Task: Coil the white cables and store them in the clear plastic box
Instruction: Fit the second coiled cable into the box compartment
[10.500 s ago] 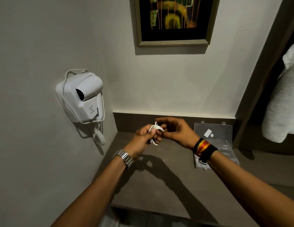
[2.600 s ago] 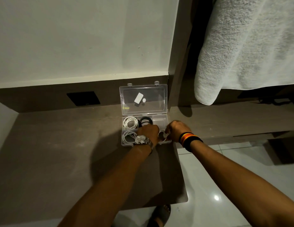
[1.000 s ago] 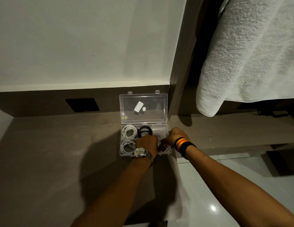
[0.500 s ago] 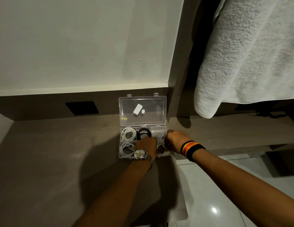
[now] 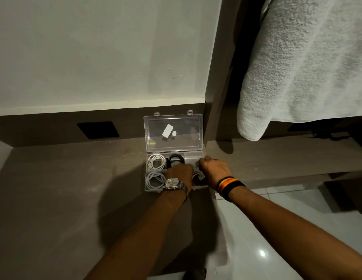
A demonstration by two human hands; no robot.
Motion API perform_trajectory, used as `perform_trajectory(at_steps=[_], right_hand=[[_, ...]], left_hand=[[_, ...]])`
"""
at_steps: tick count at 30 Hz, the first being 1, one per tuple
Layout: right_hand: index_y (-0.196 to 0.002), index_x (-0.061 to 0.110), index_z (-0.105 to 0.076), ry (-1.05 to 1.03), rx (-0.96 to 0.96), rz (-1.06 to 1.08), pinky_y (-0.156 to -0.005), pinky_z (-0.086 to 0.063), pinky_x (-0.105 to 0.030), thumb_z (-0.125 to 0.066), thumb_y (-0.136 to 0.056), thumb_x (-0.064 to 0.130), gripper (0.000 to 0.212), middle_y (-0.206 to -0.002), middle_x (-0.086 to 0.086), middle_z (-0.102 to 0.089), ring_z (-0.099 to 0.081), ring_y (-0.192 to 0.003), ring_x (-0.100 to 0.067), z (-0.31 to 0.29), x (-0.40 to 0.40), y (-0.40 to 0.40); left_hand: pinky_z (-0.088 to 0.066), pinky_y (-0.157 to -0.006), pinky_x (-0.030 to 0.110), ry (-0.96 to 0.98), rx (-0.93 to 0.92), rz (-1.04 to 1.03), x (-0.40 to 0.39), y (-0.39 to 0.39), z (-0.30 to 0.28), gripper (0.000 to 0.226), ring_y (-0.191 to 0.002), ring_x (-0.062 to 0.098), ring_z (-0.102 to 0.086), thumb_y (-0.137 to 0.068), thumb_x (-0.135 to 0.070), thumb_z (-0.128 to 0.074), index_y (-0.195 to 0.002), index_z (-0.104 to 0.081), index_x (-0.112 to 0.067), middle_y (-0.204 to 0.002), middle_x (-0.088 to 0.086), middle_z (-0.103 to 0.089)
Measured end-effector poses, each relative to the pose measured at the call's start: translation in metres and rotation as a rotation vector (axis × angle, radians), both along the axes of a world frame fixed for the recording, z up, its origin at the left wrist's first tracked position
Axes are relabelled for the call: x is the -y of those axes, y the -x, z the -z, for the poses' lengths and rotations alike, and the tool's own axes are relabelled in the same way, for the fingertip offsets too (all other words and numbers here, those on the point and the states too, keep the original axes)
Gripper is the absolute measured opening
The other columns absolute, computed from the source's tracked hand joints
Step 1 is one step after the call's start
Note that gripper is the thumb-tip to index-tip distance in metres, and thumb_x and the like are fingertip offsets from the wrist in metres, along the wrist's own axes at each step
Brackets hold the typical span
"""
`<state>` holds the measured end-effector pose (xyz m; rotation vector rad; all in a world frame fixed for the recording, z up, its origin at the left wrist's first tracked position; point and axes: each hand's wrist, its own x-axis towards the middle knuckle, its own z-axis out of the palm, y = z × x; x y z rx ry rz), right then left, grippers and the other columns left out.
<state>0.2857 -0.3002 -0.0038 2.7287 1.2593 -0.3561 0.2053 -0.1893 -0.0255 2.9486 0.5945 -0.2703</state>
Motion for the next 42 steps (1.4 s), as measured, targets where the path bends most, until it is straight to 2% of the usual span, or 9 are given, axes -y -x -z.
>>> perform_trajectory(at_steps=[9,15,19,22,30,33,36,39,42], right_hand=[[-0.114,0.017,-0.071,-0.020,-0.011,0.104,-0.086,-0.059,-0.039,-0.077,-0.086,0.035,0.034,-0.111,-0.009,-0.069,-0.071,-0.095,-0.029,0.012,0.007,0.006],[-0.097,0.020,-0.076,-0.031,-0.295,0.308,-0.085,-0.060,-0.039,-0.081,-0.082,0.030,0.019,-0.095,-0.004,-0.076,-0.071,-0.088,-0.024,0.005,0.001,0.000],[-0.089,0.018,-0.079,-0.234,-0.542,0.510,-0.081,-0.063,-0.039,-0.086,-0.076,0.020,0.015,-0.088,0.000,-0.078,-0.074,-0.080,-0.019,0.004,0.006,-0.007],[-0.081,0.017,-0.077,-0.513,-0.620,0.655,-0.088,-0.061,-0.039,-0.082,-0.079,0.011,0.009,-0.087,-0.003,-0.078,-0.074,-0.086,-0.021,-0.003,0.009,-0.015],[-0.118,0.019,-0.053,-0.795,-0.775,0.873,-0.101,-0.047,-0.033,-0.070,-0.087,0.006,0.038,-0.101,-0.002,-0.059,-0.056,-0.100,-0.020,-0.008,-0.021,-0.045],[-0.134,0.010,-0.050,-0.833,-0.823,0.923,-0.104,-0.046,-0.034,-0.070,-0.088,0.004,0.050,-0.115,-0.008,-0.061,-0.057,-0.105,-0.022,-0.005,-0.032,-0.052],[-0.137,0.009,-0.047,-0.887,-0.861,0.937,-0.100,-0.047,-0.032,-0.071,-0.086,0.000,0.057,-0.121,-0.010,-0.063,-0.059,-0.107,-0.023,-0.004,-0.039,-0.055],[-0.132,0.009,-0.048,-0.984,-0.868,0.850,-0.095,-0.051,-0.033,-0.070,-0.086,-0.006,0.054,-0.114,-0.007,-0.063,-0.064,-0.115,-0.028,-0.013,-0.036,-0.048],[-0.128,0.017,-0.053,-0.939,-0.664,0.582,-0.095,-0.052,-0.036,-0.074,-0.087,0.009,0.046,-0.118,0.000,-0.064,-0.063,-0.111,-0.021,-0.025,-0.016,-0.029]], left_hand=[[-0.055,-0.076,0.040,0.007,0.017,-0.027,0.003,0.004,0.003,0.018,-0.094,0.031,-0.069,-0.089,-0.028,-0.066,-0.098,-0.072,-0.014,-0.101,0.010,-0.072],[-0.056,-0.073,0.036,0.063,0.147,-0.058,0.002,0.008,0.004,0.021,-0.090,0.029,-0.070,-0.079,-0.034,-0.074,-0.093,-0.076,-0.018,-0.097,0.009,-0.072],[-0.055,-0.055,0.030,0.153,0.354,-0.034,-0.001,0.021,0.004,0.027,-0.064,0.026,-0.069,-0.059,-0.038,-0.089,-0.073,-0.077,-0.018,-0.073,0.006,-0.072],[-0.052,-0.058,0.027,0.307,0.558,-0.221,-0.027,0.032,0.003,0.014,-0.069,0.020,-0.064,-0.076,-0.032,-0.076,-0.082,-0.072,-0.020,-0.078,-0.001,-0.069],[-0.054,-0.082,0.040,0.373,0.534,-0.595,-0.117,0.025,-0.026,0.035,-0.103,0.030,-0.060,-0.089,-0.013,-0.059,-0.124,-0.059,-0.017,-0.118,0.010,-0.060],[-0.058,-0.084,0.045,0.656,0.472,-0.612,-0.132,0.012,-0.025,0.044,-0.100,0.030,-0.065,-0.086,-0.012,-0.063,-0.126,-0.051,-0.027,-0.117,0.004,-0.064],[-0.055,-0.078,0.031,0.906,0.548,-0.658,-0.134,0.002,-0.031,0.057,-0.091,0.020,-0.064,-0.084,-0.008,-0.070,-0.132,-0.046,-0.028,-0.111,0.000,-0.065],[-0.049,-0.064,0.022,0.923,0.625,-0.654,-0.132,0.007,-0.044,0.055,-0.091,0.020,-0.064,-0.084,-0.008,-0.072,-0.131,-0.048,-0.024,-0.107,0.000,-0.064],[-0.061,-0.066,0.035,0.776,0.605,-0.483,-0.126,0.037,-0.052,0.049,-0.087,0.018,-0.067,-0.083,-0.016,-0.074,-0.124,-0.053,-0.034,-0.110,-0.004,-0.065]])
